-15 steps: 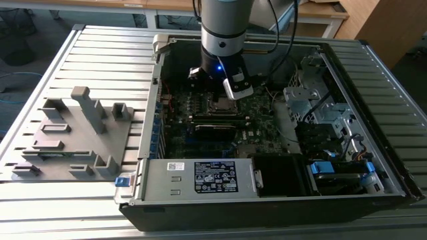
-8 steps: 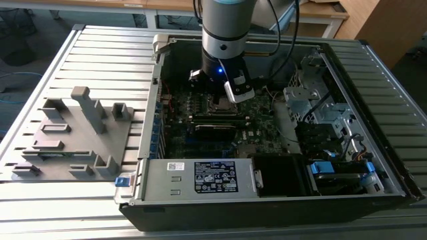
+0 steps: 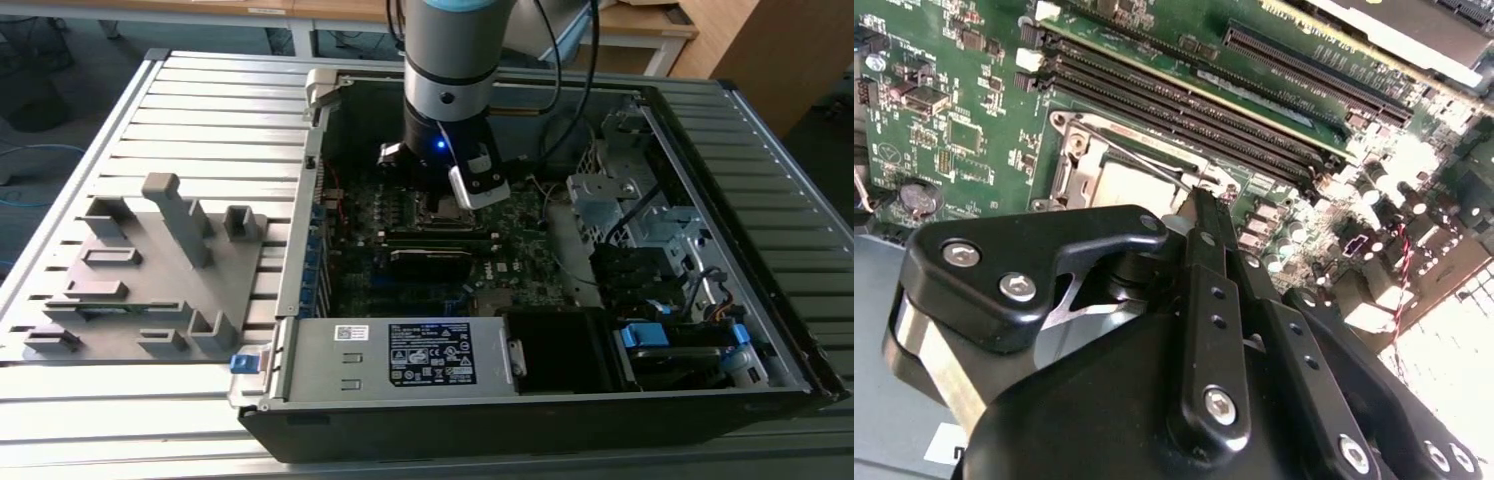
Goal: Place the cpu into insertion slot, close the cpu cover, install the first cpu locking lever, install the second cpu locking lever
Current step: 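Install the second cpu locking lever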
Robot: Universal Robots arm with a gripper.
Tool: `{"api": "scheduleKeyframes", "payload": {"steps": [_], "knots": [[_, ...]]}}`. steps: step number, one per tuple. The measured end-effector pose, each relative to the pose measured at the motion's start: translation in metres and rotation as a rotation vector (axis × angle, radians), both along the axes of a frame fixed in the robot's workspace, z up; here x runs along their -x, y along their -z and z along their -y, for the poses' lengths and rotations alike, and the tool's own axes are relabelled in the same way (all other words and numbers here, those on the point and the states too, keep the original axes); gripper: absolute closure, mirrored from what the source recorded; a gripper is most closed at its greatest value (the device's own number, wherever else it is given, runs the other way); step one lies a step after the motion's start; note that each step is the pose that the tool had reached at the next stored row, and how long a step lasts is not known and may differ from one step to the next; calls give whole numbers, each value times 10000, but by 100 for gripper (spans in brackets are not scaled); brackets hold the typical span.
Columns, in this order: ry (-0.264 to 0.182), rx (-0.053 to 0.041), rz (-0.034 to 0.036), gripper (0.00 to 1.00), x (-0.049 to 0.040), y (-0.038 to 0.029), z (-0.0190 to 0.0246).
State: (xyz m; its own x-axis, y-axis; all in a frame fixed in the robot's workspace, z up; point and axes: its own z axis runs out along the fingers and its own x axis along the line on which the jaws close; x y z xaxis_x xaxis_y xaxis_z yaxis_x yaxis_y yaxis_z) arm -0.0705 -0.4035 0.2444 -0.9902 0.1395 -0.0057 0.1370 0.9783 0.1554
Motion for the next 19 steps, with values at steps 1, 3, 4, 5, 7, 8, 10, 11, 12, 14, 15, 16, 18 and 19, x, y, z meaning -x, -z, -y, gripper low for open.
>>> {"api": "scheduleKeyframes", "payload": {"steps": [1, 3, 4, 5, 7, 8, 10, 11, 12, 14, 15, 16, 18, 19], "knots": [[-1, 17, -1, 90, 0, 9, 1], [-1, 43, -1, 90, 0, 39, 1], [2, 57, -1, 90, 1, 52, 1], [6, 70, -1, 90, 3, 66, 1], [29, 106, -1, 90, 15, 91, 1], [48, 125, -2, 90, 26, 102, 1], [90, 166, -1, 90, 55, 126, 1], [112, 188, -1, 90, 72, 138, 1], [131, 211, -1, 90, 84, 148, 1], [165, 270, -2, 90, 97, 161, 1], [175, 313, -2, 90, 100, 163, 1], [184, 349, 0, 90, 103, 168, 1], [204, 418, 0, 90, 113, 189, 1], [214, 444, -1, 90, 120, 203, 1]]}}
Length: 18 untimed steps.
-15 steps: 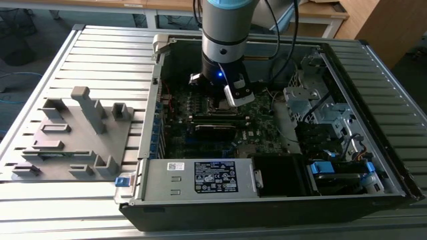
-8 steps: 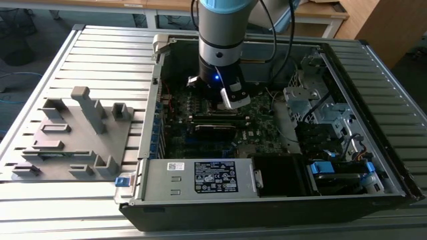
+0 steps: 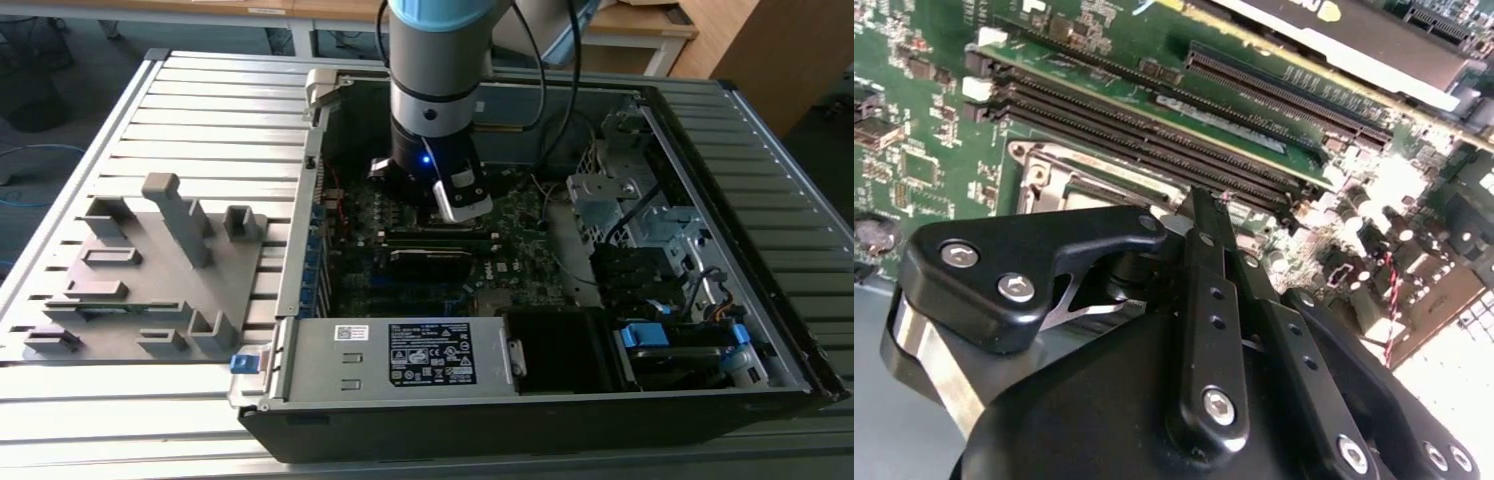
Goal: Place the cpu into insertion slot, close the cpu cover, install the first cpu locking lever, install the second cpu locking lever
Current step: 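Install the second cpu locking lever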
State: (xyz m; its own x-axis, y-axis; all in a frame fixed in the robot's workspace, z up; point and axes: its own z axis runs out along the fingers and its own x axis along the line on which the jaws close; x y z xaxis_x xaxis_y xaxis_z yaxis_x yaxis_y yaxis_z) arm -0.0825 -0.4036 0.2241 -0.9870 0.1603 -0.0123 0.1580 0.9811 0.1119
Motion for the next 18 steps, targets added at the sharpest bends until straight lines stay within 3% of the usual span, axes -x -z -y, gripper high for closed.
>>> {"api": "scheduleKeyframes", "payload": {"steps": [4, 18], "knots": [[28, 62, 0, 90, 20, 48, 0], [-112, 72, 0, 90, 25, 92, -51]]}}
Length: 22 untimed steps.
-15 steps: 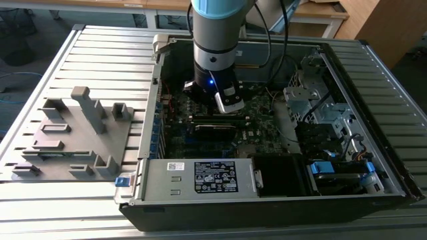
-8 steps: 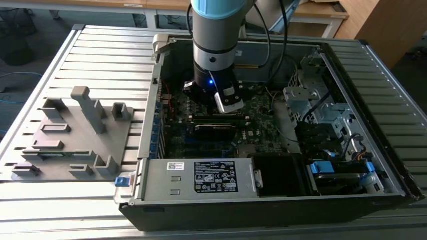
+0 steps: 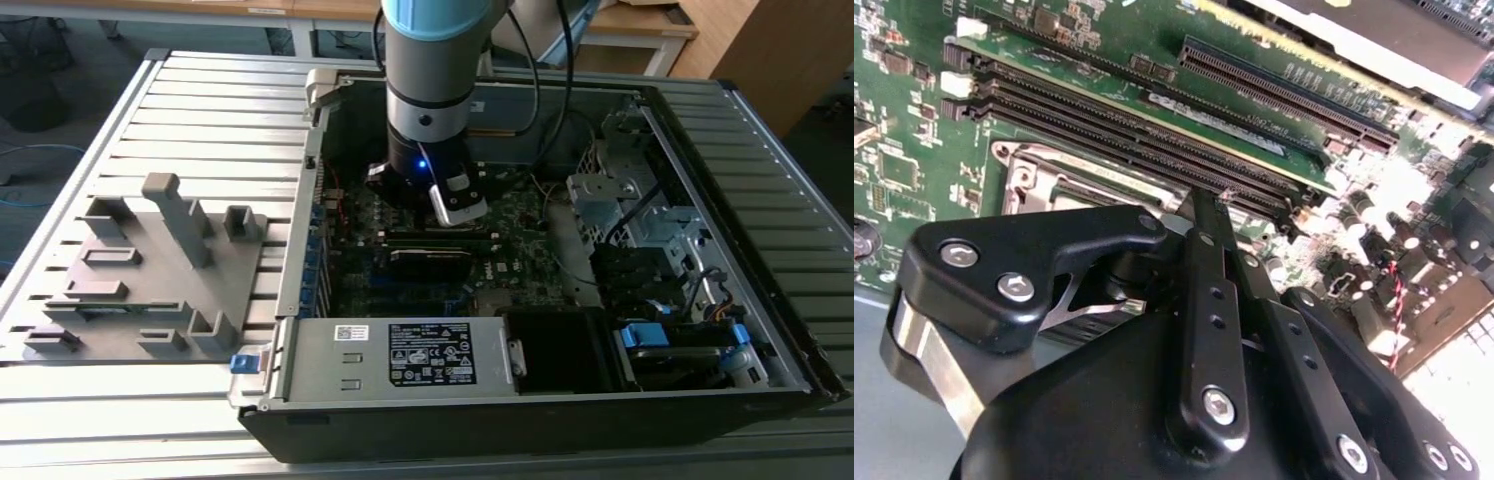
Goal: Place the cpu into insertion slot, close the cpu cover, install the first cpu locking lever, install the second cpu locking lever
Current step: 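Install the second cpu locking lever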
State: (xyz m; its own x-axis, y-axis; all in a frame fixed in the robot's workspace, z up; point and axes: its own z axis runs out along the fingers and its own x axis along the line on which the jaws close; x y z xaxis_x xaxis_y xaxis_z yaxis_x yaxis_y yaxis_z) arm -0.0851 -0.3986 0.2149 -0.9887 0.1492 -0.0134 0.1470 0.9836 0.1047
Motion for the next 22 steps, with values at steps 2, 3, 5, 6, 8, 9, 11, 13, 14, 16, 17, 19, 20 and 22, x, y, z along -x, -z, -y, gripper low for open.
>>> {"api": "scheduleKeyframes", "payload": {"steps": [2, 3, 5, 6, 8, 9, 11, 13, 14, 16, 17, 19, 20, 22], "knots": [[-29, -2, 1, 90, 5, 18, -10], [-42, -1, 1, 90, 8, 28, -13], [-66, 0, 0, 90, 14, 50, -19], [-73, -1, 1, 90, 18, 63, -20], [-78, -1, 1, 90, 24, 85, -21], [-78, -1, 1, 90, 27, 95, -22], [-79, 0, 0, 90, 29, 112, -24], [-79, -8, 1, 90, 30, 124, -27], [-79, -25, 0, 90, 30, 128, -27], [-78, -63, 0, 90, 31, 136, -28], [-78, -80, 0, 90, 31, 138, -28], [-78, -118, 1, 90, 30, 140, -28], [-78, -134, 2, 90, 30, 141, -29], [-78, -146, 2, 90, 30, 141, -29]]}}
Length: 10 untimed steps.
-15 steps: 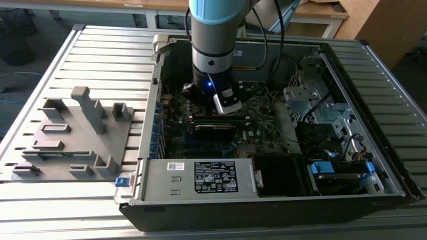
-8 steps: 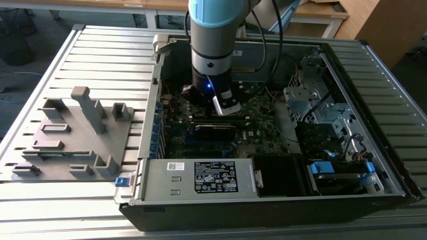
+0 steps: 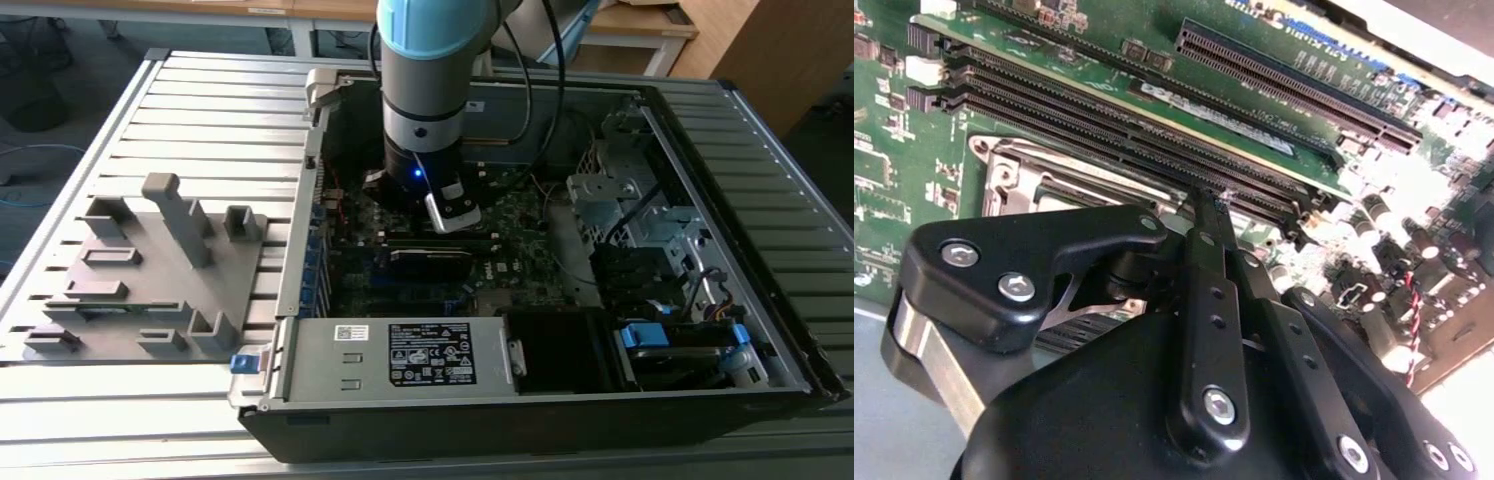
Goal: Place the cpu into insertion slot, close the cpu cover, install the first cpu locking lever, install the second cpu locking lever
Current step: 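Install the second cpu locking lever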
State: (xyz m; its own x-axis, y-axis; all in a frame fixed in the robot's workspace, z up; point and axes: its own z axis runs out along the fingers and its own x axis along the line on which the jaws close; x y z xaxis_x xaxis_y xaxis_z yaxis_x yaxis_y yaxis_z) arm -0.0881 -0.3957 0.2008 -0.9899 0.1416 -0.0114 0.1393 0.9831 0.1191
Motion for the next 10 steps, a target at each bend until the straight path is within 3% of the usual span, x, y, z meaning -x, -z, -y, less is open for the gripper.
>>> {"api": "scheduleKeyframes", "payload": {"steps": [4, 10], "knots": [[-1, -78, -1, 90, 0, 5, 1], [0, -288, -1, 90, 4, 14, 1]]}}
